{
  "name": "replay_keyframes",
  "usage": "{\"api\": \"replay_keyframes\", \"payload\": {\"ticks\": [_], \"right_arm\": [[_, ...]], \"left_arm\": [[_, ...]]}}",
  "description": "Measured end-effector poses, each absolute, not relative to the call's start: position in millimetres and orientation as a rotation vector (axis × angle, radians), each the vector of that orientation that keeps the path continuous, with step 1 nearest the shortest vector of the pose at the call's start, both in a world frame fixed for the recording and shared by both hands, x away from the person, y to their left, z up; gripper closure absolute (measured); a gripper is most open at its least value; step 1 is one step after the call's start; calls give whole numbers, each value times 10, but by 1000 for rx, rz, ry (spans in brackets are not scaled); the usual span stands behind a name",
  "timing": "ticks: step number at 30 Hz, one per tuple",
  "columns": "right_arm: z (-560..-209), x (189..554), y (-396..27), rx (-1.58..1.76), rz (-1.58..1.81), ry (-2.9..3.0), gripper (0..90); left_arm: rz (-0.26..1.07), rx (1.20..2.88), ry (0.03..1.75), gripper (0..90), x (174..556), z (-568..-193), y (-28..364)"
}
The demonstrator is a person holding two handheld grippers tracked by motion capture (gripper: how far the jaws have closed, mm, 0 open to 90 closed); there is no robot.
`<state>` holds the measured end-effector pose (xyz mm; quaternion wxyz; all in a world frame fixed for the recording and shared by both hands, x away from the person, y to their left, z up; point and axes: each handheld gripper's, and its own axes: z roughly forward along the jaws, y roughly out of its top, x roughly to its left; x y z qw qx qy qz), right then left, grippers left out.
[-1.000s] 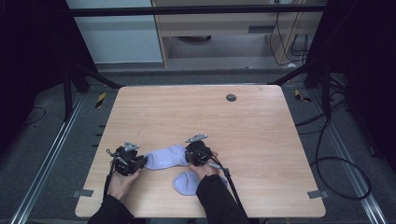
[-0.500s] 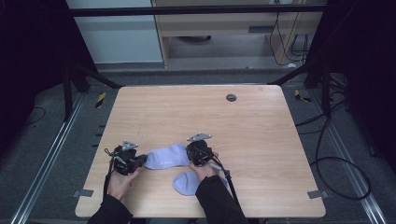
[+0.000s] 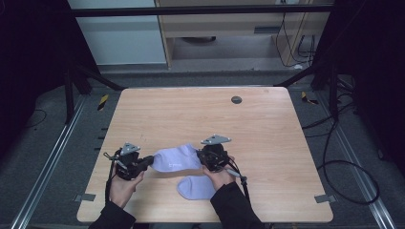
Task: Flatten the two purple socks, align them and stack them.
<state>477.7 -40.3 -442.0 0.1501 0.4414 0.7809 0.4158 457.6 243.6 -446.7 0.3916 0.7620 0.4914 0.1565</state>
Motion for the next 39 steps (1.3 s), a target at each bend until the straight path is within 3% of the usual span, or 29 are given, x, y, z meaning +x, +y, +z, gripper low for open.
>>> {"api": "replay_keyframes", "payload": {"ticks": [20, 39], "right_arm": [[-4376, 4204, -1064, 1249, 1200, 2244, 872], [-4522, 4006, -1181, 1266, 1185, 2282, 872]], "left_arm": [[297, 2043, 1090, 862, 4343, -4443, 1888], [239, 2127, 1038, 862, 4196, -4572, 1740]]}}
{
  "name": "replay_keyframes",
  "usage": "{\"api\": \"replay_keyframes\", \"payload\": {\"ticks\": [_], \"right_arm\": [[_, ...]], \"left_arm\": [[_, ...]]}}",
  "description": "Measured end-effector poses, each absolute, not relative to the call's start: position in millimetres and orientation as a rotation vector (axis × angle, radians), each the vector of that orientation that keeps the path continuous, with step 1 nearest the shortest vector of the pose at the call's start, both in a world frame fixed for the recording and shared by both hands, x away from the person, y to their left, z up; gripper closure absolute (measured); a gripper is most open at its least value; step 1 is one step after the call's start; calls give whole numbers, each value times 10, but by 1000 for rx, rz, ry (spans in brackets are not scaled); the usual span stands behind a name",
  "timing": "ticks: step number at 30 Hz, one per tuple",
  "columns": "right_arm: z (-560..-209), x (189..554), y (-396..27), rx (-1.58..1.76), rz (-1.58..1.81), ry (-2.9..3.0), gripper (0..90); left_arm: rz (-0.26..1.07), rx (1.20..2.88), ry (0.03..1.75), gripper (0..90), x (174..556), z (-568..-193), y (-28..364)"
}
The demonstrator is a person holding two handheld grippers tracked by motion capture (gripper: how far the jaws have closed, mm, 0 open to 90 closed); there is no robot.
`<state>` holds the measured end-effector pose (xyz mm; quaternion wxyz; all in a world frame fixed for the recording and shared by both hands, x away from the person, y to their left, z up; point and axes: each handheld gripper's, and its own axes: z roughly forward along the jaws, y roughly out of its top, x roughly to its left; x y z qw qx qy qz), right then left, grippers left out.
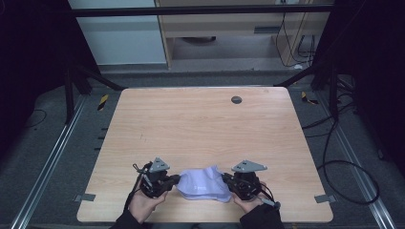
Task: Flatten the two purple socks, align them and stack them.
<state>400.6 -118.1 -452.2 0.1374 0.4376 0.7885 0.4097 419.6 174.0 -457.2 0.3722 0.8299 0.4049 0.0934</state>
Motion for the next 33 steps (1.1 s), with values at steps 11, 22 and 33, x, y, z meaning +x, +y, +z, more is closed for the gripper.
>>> {"api": "replay_keyframes", "payload": {"ticks": [11, 22, 33], "right_arm": [[-4580, 3940, -1235, 1299, 1160, 2298, 871], [-4669, 3946, -1260, 1335, 1105, 2323, 871], [-4757, 3980, -1290, 1352, 1003, 2338, 814]], "left_arm": [[216, 2170, 1029, 862, 4183, -4662, 1666], [194, 2199, 1047, 861, 4203, -4742, 1647], [204, 2191, 1061, 763, 4223, -4759, 1662]]}}
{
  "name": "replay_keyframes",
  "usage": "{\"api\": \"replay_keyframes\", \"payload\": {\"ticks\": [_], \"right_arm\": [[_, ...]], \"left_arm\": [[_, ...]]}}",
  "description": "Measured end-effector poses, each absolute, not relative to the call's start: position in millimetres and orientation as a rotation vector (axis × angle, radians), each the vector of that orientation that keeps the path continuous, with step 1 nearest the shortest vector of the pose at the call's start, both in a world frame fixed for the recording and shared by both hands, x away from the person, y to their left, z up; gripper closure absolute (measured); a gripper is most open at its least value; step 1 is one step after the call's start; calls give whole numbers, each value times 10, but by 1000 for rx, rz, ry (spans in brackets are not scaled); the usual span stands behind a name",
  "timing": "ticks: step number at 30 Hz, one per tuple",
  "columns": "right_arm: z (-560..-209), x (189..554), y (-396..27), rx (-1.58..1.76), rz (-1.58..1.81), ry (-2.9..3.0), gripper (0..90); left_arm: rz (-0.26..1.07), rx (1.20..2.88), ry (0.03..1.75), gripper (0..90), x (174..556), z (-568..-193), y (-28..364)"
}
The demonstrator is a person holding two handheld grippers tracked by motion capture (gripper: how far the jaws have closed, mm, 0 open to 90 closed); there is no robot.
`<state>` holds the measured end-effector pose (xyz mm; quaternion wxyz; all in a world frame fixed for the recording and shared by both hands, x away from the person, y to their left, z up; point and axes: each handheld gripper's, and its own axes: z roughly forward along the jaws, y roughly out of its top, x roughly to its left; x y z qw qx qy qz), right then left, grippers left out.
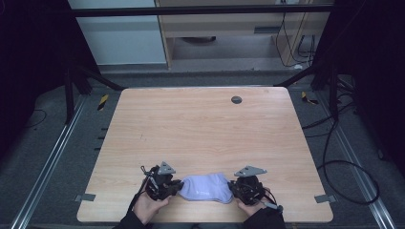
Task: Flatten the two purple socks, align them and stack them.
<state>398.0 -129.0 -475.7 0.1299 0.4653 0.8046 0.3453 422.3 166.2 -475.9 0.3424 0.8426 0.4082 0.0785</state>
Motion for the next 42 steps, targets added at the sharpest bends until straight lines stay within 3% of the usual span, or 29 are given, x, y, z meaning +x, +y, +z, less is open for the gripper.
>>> {"api": "replay_keyframes", "payload": {"ticks": [6, 17, 26, 33, 42], "right_arm": [[-4694, 3975, -1342, 1293, 1106, 2265, 767], [-4890, 4041, -1191, 1194, 1120, 2420, 882], [-4953, 4086, -1238, 1200, 1055, 2436, 886], [-4807, 4110, -1379, 1197, 1178, 2330, 793], [-4769, 4272, -1818, 1306, 1209, 2083, 482]], "left_arm": [[275, 2091, 1047, 680, 4220, -4602, 1711], [255, 2203, 961, 756, 4204, -4829, 1343], [241, 2211, 934, 753, 4131, -4846, 1319], [325, 2091, 958, 664, 4194, -4650, 1558], [491, 1997, 1103, 472, 4437, -4609, 2086]]}}
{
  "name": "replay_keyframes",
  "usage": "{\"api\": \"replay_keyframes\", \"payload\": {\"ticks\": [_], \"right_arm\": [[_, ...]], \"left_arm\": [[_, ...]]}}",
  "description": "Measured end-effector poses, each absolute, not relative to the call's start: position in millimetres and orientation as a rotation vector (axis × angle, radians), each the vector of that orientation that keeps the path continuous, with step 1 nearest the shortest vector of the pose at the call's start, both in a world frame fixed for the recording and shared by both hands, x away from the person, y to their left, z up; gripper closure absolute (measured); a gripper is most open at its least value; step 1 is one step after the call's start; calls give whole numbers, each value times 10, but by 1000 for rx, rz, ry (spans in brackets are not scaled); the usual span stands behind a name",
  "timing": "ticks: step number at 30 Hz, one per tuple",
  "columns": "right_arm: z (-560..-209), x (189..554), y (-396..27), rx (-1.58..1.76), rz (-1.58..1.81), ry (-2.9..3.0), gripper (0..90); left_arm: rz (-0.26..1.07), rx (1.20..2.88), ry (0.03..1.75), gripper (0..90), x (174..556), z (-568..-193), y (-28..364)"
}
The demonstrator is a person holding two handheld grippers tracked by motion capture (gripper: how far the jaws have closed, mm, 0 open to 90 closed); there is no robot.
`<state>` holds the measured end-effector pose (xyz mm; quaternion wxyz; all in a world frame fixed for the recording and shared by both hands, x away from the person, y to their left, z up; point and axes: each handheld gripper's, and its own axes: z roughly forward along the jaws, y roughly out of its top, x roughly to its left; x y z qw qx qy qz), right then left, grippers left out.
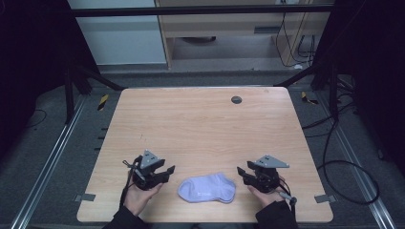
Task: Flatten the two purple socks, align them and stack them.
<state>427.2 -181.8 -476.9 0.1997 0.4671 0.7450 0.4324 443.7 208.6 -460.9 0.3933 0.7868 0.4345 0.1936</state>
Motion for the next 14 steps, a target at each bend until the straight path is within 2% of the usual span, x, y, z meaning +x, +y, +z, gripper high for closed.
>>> {"api": "replay_keyframes", "payload": {"ticks": [7, 14], "right_arm": [[-4832, 4391, -2093, 1381, 1155, 2026, 325], [-4864, 4448, -2265, 1421, 1122, 2010, 249]], "left_arm": [[540, 1987, 1178, 384, 4568, -4662, 2429], [557, 1969, 1221, 317, 4658, -4733, 2698]]}}
